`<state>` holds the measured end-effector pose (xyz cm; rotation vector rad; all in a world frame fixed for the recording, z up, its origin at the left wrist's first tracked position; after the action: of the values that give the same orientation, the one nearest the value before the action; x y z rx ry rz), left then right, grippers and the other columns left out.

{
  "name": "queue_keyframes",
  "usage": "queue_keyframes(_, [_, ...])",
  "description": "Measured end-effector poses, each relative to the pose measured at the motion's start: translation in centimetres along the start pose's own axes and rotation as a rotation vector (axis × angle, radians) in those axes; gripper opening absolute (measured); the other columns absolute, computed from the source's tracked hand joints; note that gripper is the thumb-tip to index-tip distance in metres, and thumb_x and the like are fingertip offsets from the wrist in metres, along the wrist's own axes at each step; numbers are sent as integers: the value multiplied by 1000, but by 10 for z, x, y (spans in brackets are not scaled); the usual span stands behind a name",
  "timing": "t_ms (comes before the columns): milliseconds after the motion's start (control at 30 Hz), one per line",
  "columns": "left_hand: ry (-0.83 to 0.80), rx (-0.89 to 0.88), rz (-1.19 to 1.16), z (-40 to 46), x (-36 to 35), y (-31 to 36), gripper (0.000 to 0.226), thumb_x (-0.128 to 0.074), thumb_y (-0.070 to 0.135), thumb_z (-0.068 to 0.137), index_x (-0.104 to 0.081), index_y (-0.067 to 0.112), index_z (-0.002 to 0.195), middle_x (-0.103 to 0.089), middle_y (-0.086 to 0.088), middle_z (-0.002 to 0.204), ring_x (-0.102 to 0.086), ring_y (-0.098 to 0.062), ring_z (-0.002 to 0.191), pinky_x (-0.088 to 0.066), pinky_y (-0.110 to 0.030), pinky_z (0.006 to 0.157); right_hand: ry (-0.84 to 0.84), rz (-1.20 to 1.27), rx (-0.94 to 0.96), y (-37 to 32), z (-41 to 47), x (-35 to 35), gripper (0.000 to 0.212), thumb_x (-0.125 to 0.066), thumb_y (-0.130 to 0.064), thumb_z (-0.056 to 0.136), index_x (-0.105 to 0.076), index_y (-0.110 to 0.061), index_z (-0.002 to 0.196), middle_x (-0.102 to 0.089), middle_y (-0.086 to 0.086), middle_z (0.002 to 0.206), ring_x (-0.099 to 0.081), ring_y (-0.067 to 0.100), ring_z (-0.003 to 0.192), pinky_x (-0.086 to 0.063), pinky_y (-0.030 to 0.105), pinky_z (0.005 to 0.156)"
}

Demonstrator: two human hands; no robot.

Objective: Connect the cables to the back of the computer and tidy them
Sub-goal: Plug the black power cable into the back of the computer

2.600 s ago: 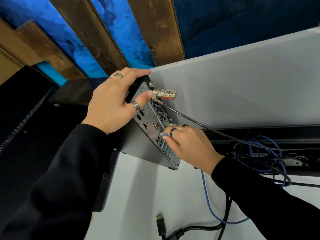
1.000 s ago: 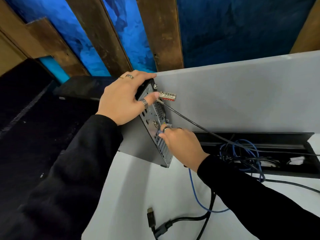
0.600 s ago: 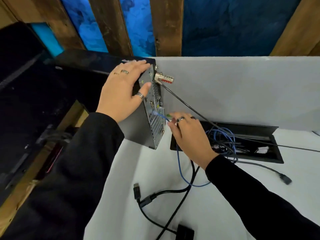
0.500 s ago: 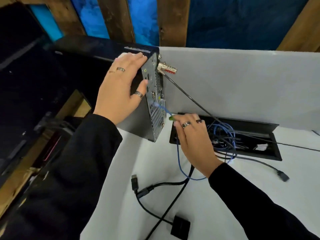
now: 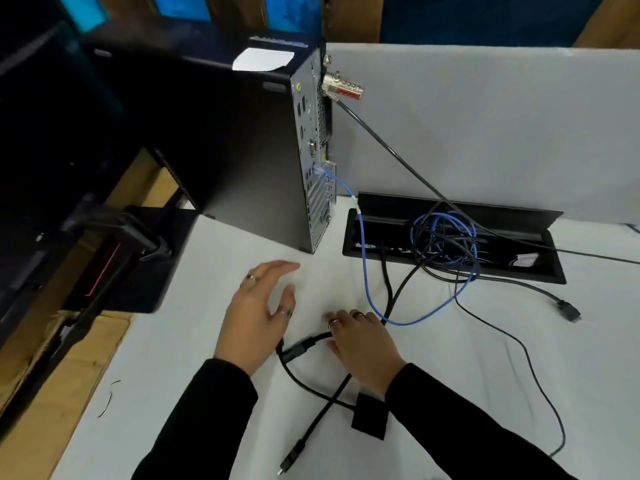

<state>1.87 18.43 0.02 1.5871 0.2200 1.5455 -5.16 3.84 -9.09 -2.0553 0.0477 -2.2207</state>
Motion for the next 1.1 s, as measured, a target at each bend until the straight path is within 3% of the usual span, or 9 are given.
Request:
queue_keyframes(133, [-106,138,-73,-21,-13,-16,28,-52,12,90,-60,25,114,-58,9,114,-52,-11,102,-38,-3,69,-29,-11,-9,4,-9,-11,49,-88,-19,37,-70,-22,83,-62,-7,64,-63,14,58,-48,26,50])
queue_keyframes(233, [-177,223,-102,-33,-19,-23,27,-52,23,92,-57,29,117,-56,9,113,-51,-12,104,-36,-10,79,31,82,-8,6,-16,-3,47,-86,-14,49,-67,-24,90,-61,-10,70,-61,11,63,-48,22,55])
queue_keyframes(367, [-316,359,-302,-44,-27,-16,26,-57,26,89,-54,33,115,-58,15,111,-53,3,103,-38,-3,81,147,267,-48,9,-22,12,43,-79,-5,66,-64,-19,103,-64,-5,77,-62,13,65,-51,20,58])
queue_keyframes(500, [-199,408,-612,-44,-29,-3,16,-58,10,87,-58,17,102,-71,-1,90,-69,-17,81,-53,-22,78,119,491,-94,11,-32,21,34,-62,-4,84,-57,-16,115,-65,1,93,-64,19,73,-54,25,66])
queue_keyframes(600, [-56,418,-746,-41,-30,16,19,-60,3,83,-59,9,101,-69,-8,82,-69,-20,69,-58,-28,74,116,778,-218,11,-40,33,25,-44,-17,96,-56,-15,118,-63,-6,106,-59,4,91,-45,13,82])
queue_keyframes(700, [-7,380,-818,-38,-33,35,25,-69,13,79,-60,10,102,-71,-3,89,-69,-20,73,-57,-26,71,131,929,-270,13,-45,47,19,-44,-18,96,-57,-24,109,-55,-27,84,-53,-7,77,-38,5,73])
queue_keyframes(767, [5,327,-823,-36,-37,46,25,-72,15,76,-62,10,98,-72,-2,92,-68,-21,75,-56,-26,70,126,1016,-293,17,-49,51,15,-45,-20,95,-52,-33,97,-50,-22,66,-48,2,61,-37,10,60])
queue_keyframes(867, [29,334,-856,-33,-44,61,17,-66,8,76,-63,12,92,-72,-3,87,-64,-17,72,-54,-22,69,81,1233,-372,23,-55,50,14,-46,-17,95,-52,-28,88,-47,-11,57,-39,5,54,-36,19,56])
queue_keyframes(1100, [7,168,-572,-31,-48,87,30,-71,9,76,-63,37,83,-71,16,88,-67,-3,82,-48,-9,75,49,1517,-377,31,-64,62,17,-43,-4,96,-54,-11,84,-45,-9,54,-37,4,48,-34,13,52])
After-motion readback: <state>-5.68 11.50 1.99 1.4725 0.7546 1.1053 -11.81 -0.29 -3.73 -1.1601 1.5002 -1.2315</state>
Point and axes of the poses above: each hand's wrist, its own z-axis towards the middle knuckle, its own x-axis out of the back of the hand, y = z × x, the point moved 1 cm from there along z, towards the middle knuckle
